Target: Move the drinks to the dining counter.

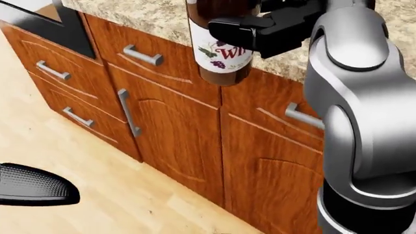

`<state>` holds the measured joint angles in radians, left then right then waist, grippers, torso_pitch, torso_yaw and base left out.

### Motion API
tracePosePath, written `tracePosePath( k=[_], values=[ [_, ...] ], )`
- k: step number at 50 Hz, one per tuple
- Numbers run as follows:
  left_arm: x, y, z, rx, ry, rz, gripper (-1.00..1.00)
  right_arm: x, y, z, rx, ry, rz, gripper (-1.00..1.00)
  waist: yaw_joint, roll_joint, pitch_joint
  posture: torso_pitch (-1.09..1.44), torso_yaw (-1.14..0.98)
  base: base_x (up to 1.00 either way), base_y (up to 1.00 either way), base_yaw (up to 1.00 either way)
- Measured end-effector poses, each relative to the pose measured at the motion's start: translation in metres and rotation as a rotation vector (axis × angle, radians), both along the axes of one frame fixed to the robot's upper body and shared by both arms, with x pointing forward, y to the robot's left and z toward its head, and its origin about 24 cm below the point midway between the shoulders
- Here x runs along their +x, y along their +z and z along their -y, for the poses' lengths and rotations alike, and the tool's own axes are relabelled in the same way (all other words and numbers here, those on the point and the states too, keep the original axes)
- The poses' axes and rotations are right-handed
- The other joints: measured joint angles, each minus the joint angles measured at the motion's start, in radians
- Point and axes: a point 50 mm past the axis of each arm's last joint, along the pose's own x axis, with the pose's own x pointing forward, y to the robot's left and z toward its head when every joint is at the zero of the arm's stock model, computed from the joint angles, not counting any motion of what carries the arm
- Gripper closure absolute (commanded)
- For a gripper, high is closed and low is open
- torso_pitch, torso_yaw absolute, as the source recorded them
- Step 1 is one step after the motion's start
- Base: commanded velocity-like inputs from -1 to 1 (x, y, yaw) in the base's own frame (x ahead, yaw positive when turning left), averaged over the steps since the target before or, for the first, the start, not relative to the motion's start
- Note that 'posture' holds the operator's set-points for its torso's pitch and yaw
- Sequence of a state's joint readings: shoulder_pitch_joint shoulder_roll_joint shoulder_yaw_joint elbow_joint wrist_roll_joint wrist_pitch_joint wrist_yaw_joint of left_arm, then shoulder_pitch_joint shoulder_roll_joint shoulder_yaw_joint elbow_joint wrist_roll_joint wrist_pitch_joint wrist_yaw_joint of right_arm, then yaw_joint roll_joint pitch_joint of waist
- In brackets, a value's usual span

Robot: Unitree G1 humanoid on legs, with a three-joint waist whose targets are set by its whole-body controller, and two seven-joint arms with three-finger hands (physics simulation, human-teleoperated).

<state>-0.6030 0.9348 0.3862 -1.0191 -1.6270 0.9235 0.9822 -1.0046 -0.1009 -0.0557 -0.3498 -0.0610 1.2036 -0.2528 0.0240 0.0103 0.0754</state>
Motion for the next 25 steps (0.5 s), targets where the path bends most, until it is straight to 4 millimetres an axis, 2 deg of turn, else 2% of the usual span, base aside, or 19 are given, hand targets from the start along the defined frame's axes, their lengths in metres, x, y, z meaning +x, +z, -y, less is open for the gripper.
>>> tracePosePath(
  k=[3, 7, 9, 10, 12, 14, 18, 20, 21, 22, 23, 25],
  values=[
    [0.000, 0.000, 0.000, -0.002, 0.002, 0.006, -1.00, -0.002, 0.003, 0.000, 0.005, 0.002, 0.022, 1.00, -0.007, 0.045, 0.005, 0.00, 0.00, 0.00, 0.00, 1.00],
    [0.000, 0.001, -0.001, -0.001, 0.002, 0.005, -1.00, -0.001, 0.003, -0.001, 0.006, 0.005, 0.027, 1.00, -0.007, 0.102, 0.000, 0.00, 0.00, 0.00, 0.00, 1.00],
    [0.002, -0.001, -0.002, -0.010, 0.013, -0.013, -1.00, 0.001, -0.002, -0.006, 0.000, 0.021, 0.007, 1.00, 0.006, 0.091, 0.017, 0.00, 0.00, 0.00, 0.00, 1.00],
    [0.002, -0.002, -0.003, -0.007, 0.021, -0.019, -1.00, 0.002, -0.005, -0.010, -0.008, 0.040, -0.012, 1.00, 0.013, 0.092, 0.014, 0.00, 0.00, 0.00, 0.00, 1.00],
    [0.001, -0.002, -0.003, -0.004, 0.022, -0.012, -1.00, 0.003, -0.010, -0.017, -0.020, 0.080, -0.041, 1.00, 0.021, 0.078, 0.000, 0.00, 0.00, 0.00, 0.00, 1.00],
    [0.000, 0.000, -0.002, -0.003, 0.017, 0.003, -1.00, 0.002, -0.009, -0.020, -0.021, 0.105, -0.043, 1.00, 0.021, 0.054, -0.001, 0.00, 0.00, 0.00, 0.00, 1.00],
    [-0.001, 0.000, -0.002, -0.008, 0.017, 0.005, -1.00, -0.003, -0.001, -0.018, -0.006, 0.106, 0.009, 1.00, 0.007, 0.013, 0.011, 0.00, 0.00, 0.00, 0.00, 1.00],
    [0.000, 0.000, -0.002, -0.008, 0.019, 0.001, -1.00, -0.004, 0.002, -0.016, -0.001, 0.096, 0.031, 1.00, 0.000, -0.013, 0.008, 0.00, 0.00, 0.00, 0.00, 1.00],
    [0.000, 0.001, -0.003, -0.007, 0.019, 0.003, -1.00, -0.004, 0.004, -0.014, 0.001, 0.088, 0.041, 1.00, -0.006, -0.034, 0.000, 0.00, 0.00, 0.00, 0.00, 1.00],
    [0.000, 0.001, -0.002, -0.011, 0.014, 0.003, -1.00, -0.004, 0.004, -0.011, 0.003, 0.076, 0.049, 1.00, -0.016, -0.036, -0.007, 0.00, 0.00, 0.00, 0.00, 1.00],
    [0.000, -0.001, -0.001, -0.006, 0.006, -0.004, -1.00, -0.004, 0.002, -0.007, 0.008, 0.057, 0.048, 1.00, -0.020, -0.033, -0.005, 0.00, 0.00, 0.00, 0.00, 1.00],
    [-0.001, -0.003, 0.001, 0.009, -0.006, -0.015, -1.00, -0.003, -0.001, -0.001, 0.013, 0.018, 0.025, 1.00, -0.012, -0.035, -0.009, 0.00, 0.00, 0.00, 0.00, 1.00]
  ],
)
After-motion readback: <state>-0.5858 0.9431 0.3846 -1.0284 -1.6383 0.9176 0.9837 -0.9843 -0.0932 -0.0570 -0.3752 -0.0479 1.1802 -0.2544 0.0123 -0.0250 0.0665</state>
